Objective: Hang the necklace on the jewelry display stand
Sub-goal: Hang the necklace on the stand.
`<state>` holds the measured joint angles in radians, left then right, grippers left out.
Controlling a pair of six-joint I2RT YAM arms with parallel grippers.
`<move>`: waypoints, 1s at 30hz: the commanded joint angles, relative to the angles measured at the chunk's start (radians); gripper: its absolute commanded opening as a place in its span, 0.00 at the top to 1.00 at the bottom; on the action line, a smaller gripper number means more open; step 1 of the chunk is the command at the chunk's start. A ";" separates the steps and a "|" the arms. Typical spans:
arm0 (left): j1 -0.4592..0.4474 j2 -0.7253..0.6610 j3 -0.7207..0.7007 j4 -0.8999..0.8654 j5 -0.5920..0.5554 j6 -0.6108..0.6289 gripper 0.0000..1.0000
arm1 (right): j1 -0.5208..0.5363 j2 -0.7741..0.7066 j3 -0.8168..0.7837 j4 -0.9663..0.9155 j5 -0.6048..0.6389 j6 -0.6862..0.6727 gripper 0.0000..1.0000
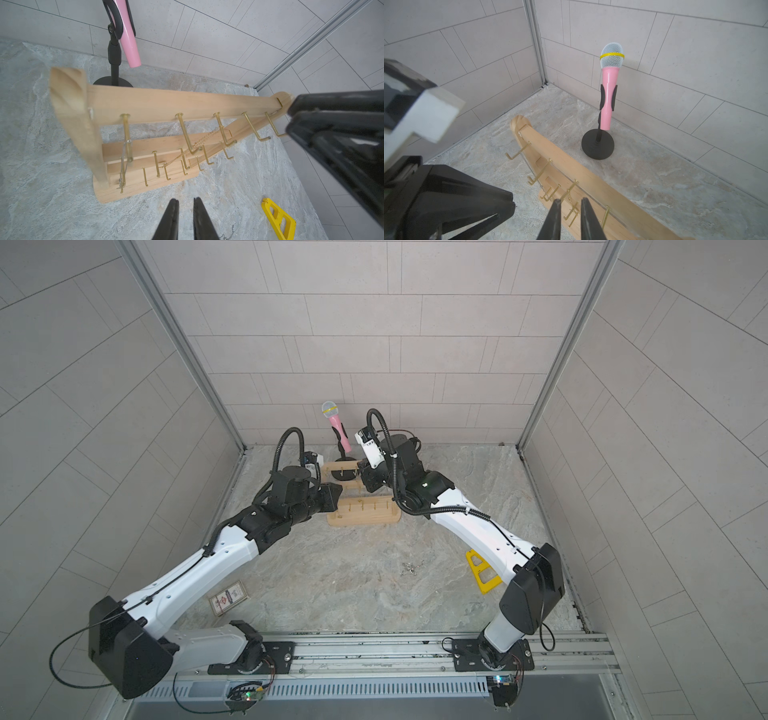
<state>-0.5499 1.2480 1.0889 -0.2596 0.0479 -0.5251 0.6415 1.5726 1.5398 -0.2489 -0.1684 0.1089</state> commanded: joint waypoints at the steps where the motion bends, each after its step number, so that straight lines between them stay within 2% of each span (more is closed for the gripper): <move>1: 0.010 -0.034 0.005 -0.070 0.001 -0.012 0.82 | 0.005 -0.061 -0.029 -0.013 0.016 0.006 0.79; 4: 0.025 -0.053 0.002 -0.120 0.007 -0.010 0.81 | 0.005 -0.133 -0.131 0.028 0.027 0.046 0.83; 8: 0.102 -0.074 -0.044 -0.145 0.063 -0.020 0.81 | 0.009 -0.223 -0.324 0.141 0.018 0.112 0.85; 13: 0.170 -0.098 -0.062 -0.166 0.104 -0.016 0.81 | 0.012 -0.222 -0.477 0.340 -0.014 0.150 0.86; 26: 0.234 -0.108 -0.042 -0.195 0.125 0.030 0.80 | 0.004 -0.033 -0.578 0.794 -0.022 0.195 0.86; 30: 0.257 -0.110 -0.044 -0.188 0.143 0.030 0.80 | 0.001 0.022 -0.568 0.857 -0.022 0.203 0.85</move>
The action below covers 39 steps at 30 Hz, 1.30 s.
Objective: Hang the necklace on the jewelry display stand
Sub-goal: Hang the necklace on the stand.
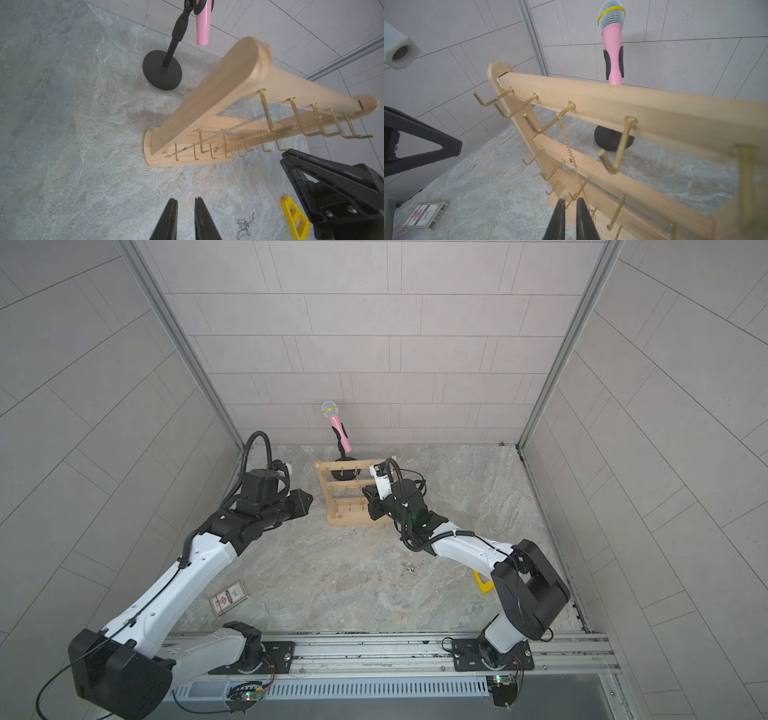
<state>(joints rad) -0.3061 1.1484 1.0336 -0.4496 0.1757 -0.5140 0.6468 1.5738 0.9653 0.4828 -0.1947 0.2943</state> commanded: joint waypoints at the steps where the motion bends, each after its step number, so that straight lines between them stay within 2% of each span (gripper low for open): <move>1: 0.015 -0.011 0.010 0.003 0.018 0.020 0.80 | -0.006 0.034 0.014 0.135 0.000 0.020 0.85; 16: 0.026 -0.027 -0.008 0.011 0.015 0.025 0.79 | -0.009 0.125 0.084 0.165 -0.004 0.036 0.85; 22: 0.027 -0.028 -0.009 0.015 0.014 0.025 0.79 | -0.013 0.128 0.092 0.153 0.000 0.026 0.92; 39: 0.032 -0.022 -0.018 0.030 0.018 0.014 0.79 | -0.013 0.075 0.066 0.125 -0.035 0.012 1.00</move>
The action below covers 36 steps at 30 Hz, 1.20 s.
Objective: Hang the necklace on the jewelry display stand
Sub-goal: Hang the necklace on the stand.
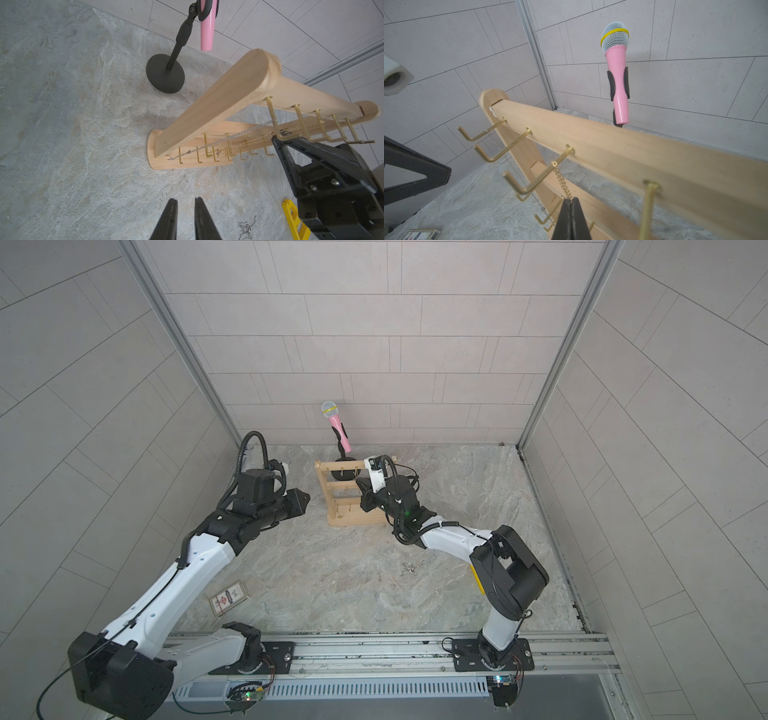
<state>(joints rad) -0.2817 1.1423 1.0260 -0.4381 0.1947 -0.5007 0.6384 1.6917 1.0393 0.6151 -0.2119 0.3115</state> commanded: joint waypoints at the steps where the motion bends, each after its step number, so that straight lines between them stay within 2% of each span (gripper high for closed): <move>1: 0.006 -0.015 -0.010 0.019 -0.002 0.002 0.80 | -0.005 -0.048 -0.008 -0.011 -0.022 -0.006 1.00; 16: 0.015 -0.013 -0.016 0.029 0.000 -0.003 0.80 | 0.011 -0.091 0.033 -0.122 -0.138 -0.008 1.00; 36: 0.022 -0.009 -0.026 0.039 0.010 -0.012 0.79 | 0.030 -0.169 0.016 -0.142 -0.158 -0.009 1.00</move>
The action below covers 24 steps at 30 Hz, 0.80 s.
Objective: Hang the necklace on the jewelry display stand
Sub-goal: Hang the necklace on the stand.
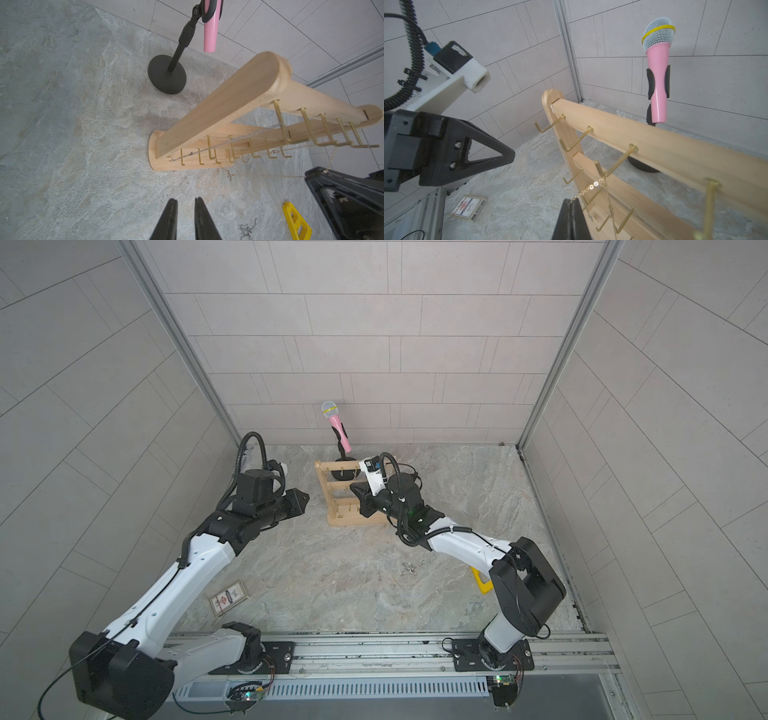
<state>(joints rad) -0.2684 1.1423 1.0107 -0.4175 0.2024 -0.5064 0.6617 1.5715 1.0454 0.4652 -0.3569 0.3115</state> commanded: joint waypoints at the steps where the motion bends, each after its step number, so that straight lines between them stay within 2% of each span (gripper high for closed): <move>1: 0.008 -0.010 -0.011 0.020 0.003 -0.006 0.80 | 0.009 -0.052 0.010 0.006 -0.014 -0.009 1.00; 24: 0.014 -0.007 -0.015 0.022 0.006 -0.011 0.79 | 0.039 0.047 0.024 -0.099 -0.023 -0.015 1.00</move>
<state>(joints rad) -0.2611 1.1423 1.0092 -0.4149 0.2062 -0.5087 0.6960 1.6032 1.0458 0.3840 -0.3851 0.3111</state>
